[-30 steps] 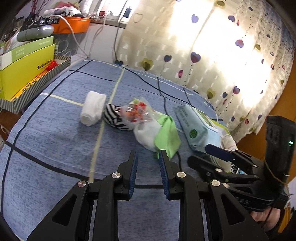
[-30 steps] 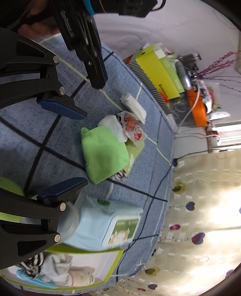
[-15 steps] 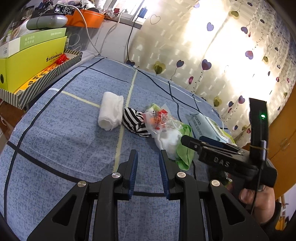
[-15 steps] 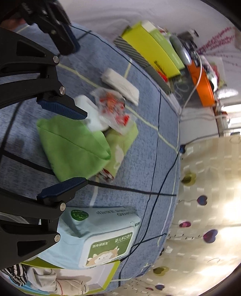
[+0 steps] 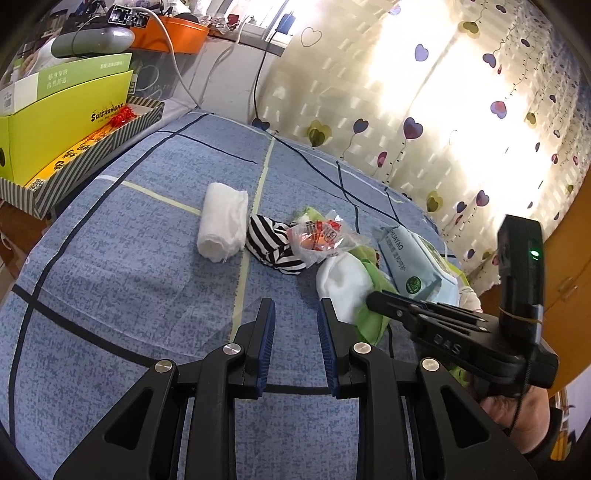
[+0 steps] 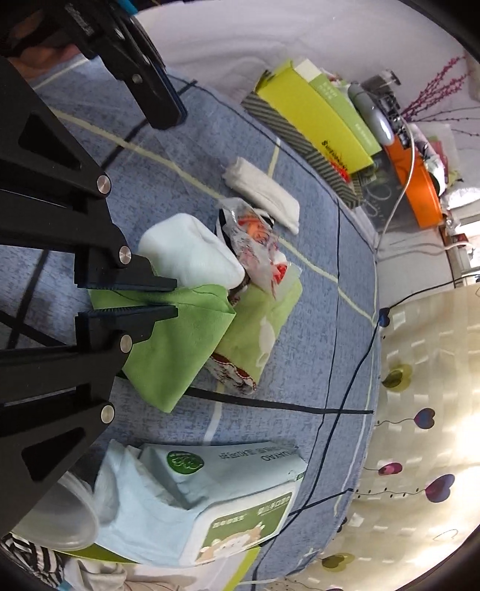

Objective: Organize soft objects
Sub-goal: 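Close the right gripper on the green cloth and lift it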

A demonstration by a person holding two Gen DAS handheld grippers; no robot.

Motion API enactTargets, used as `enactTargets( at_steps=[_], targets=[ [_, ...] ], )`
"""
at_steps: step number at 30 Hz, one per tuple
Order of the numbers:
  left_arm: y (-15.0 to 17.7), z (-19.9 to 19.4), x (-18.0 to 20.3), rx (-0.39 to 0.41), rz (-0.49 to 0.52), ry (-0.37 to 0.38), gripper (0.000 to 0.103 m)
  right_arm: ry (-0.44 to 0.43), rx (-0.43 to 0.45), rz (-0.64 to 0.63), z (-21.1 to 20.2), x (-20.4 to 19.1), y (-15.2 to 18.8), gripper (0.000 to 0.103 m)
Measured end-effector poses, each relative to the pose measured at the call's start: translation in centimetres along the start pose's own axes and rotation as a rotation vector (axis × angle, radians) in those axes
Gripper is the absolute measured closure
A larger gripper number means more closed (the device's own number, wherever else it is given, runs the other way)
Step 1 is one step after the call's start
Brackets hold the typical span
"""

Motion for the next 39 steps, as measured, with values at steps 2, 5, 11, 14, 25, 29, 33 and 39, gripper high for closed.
enactTargets(
  at_steps=[2, 5, 11, 14, 25, 29, 33, 39],
  targets=[
    [0.0, 0.1, 0.3, -0.003, 0.004, 0.002, 0.078, -0.025, 0.012, -0.023, -0.9, -0.8, 0.4, 0.098],
    [0.1, 0.3, 0.7, -0.013, 0.012, 0.014, 0.079, -0.067, 0.013, -0.055, -2.1, -2.2, 1.3, 0.098],
    [0.4, 1.0, 1.4, -0.037, 0.018, 0.017, 0.078, -0.100, 0.020, -0.090, -3.7, -3.4, 2.5, 0.099],
    [0.3, 1.1, 1.7, -0.038, 0.021, 0.018, 0.079, -0.077, 0.032, -0.081, -4.1, -2.8, 2.4, 0.099],
    [0.0, 1.2, 1.1, -0.027, -0.003, 0.031, 0.078, 0.081, -0.120, -0.216, -0.6, -1.2, 1.0, 0.004],
    [0.1, 1.3, 0.8, -0.029, -0.013, 0.032, 0.078, 0.106, -0.270, -0.280, 2.2, -0.5, 1.3, 0.019],
    [0.1, 1.4, 0.7, -0.034, -0.015, 0.028, 0.078, 0.086, -0.286, -0.287, 2.6, -0.2, 1.5, 0.084],
    [0.2, 1.6, 1.3, -0.040, -0.003, 0.031, 0.078, 0.074, -0.238, -0.274, 0.0, 0.1, 2.4, 0.091]
  ],
)
Point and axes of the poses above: each gripper's, at about its wrist camera, not at the fingertips, and z roughly the way its jaws point, x to its right, y to its underside, the point moved 4 cm from there along z, roughly the way its jaws point, and after that the axes turned 9 degrees about -y, right-handed, at the moved point
